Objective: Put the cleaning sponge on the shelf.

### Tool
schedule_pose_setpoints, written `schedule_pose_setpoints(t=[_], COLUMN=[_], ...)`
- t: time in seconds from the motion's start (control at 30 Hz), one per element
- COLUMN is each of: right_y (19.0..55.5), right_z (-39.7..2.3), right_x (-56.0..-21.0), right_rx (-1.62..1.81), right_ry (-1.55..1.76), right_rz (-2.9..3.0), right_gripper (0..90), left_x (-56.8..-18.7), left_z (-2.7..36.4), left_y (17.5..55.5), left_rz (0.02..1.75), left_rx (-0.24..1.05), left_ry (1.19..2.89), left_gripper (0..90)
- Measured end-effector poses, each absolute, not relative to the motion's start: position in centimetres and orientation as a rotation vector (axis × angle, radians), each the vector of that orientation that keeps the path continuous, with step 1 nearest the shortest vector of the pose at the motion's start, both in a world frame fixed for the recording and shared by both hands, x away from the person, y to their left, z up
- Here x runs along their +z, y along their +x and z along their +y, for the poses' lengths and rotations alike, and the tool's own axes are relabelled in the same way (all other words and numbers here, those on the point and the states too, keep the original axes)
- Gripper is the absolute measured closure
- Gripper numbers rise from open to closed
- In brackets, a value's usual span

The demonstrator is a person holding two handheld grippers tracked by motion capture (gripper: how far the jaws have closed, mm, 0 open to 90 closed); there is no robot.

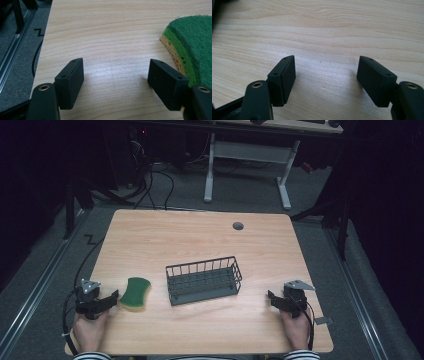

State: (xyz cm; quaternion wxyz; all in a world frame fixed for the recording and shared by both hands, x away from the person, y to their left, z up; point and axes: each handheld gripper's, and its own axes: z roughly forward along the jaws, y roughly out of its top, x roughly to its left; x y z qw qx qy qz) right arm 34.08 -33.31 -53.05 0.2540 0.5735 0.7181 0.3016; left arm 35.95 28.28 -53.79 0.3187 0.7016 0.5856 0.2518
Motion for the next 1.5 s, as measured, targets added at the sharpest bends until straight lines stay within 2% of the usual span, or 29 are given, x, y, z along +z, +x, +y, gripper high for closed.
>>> schedule_pose_setpoints(t=[0.93, 1.2, 1.27, 1.3, 1.5], right_y=[34.1, 34.1, 34.1, 34.1, 33.9], right_z=[-33.3, -33.3, -33.2, -33.2, -32.8], right_x=[-53.0, -53.0, -53.0, -52.9, -52.5], right_rx=[0.822, 0.825, 0.821, 0.826, 0.889], right_ry=[1.553, 1.554, 1.563, 1.562, 1.548], right_rz=[1.961, 1.965, 1.955, 1.952, 1.984], right_gripper=[30.1, 30.1, 33.1, 38.1, 43.6], left_x=[-53.8, -53.8, -53.7, -53.5, -52.0], left_z=[28.2, 28.7, 29.0, 29.3, 28.9], left_y=[36.1, 36.1, 36.1, 36.0, 34.6], left_rz=[1.532, 1.541, 1.552, 1.564, 1.514], left_rx=[0.657, 0.603, 0.596, 0.589, 0.6], left_ry=[1.852, 1.801, 1.797, 1.781, 1.744], left_gripper=[27.2, 25.6, 25.0, 23.8, 24.3])
